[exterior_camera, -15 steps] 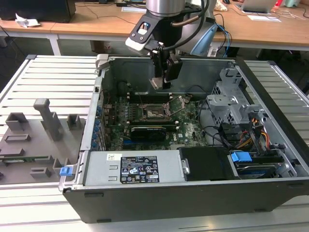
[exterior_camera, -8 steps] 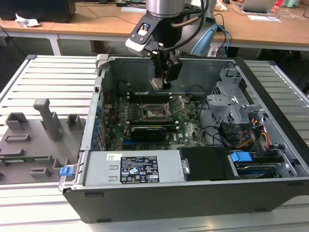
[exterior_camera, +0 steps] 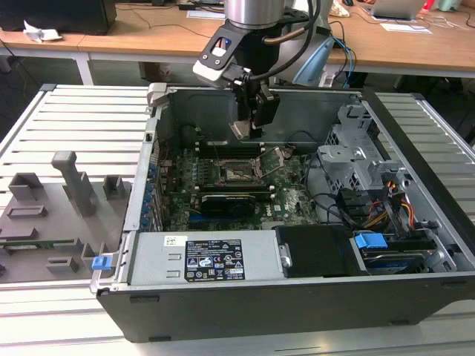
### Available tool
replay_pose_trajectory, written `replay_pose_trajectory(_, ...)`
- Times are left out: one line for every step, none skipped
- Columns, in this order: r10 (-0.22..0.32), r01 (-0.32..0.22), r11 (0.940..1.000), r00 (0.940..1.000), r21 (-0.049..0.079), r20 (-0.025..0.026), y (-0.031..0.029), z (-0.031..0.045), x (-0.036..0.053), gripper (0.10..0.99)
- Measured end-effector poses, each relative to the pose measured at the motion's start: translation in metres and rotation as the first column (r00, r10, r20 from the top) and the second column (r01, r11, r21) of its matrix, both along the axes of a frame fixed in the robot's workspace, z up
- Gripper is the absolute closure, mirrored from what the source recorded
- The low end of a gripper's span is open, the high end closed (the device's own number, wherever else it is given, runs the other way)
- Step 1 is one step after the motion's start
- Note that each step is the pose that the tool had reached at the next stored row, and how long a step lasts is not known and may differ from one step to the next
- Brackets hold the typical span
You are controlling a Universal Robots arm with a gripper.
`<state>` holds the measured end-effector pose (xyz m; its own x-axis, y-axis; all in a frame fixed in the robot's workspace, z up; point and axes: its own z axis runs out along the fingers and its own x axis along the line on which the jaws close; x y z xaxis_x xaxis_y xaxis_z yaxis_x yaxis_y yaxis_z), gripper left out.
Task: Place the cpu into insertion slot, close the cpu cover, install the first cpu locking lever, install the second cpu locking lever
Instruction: 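Place the cpu into insertion slot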
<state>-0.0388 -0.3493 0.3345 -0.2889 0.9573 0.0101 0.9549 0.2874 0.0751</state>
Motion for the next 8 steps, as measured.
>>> replay_pose_trajectory(0.000,0.000,1.0000,1.0000,0.000,-0.0036,0.0002,-0.0008,0.0000,0.557)
replay_pose_trajectory(0.000,0.000,1.0000,1.0000,0.000,-0.0087,0.0005,-0.0024,0.0000,0.557)
replay_pose_trajectory(0.000,0.000,1.0000,0.9999,0.000,-0.0107,0.0010,-0.0044,0.0000,0.557)
replay_pose_trajectory(-0.008,0.008,1.0000,0.9999,0.000,-0.0107,0.0013,-0.0065,0.0001,0.557)
replay_pose_trajectory(-0.022,0.022,0.9998,0.9997,0.000,-0.0108,0.0013,-0.0076,0.0001,0.557)
replay_pose_trajectory(-0.046,0.046,0.9990,0.9989,0.000,-0.0108,0.0014,-0.0091,0.0001,0.557)
replay_pose_trajectory(-0.070,0.070,0.9976,0.9975,0.000,-0.0108,0.0013,-0.0104,0.0000,0.557)
replay_pose_trajectory(-0.090,0.090,0.9959,0.9959,0.000,-0.0108,0.0013,-0.0115,0.0000,0.557)
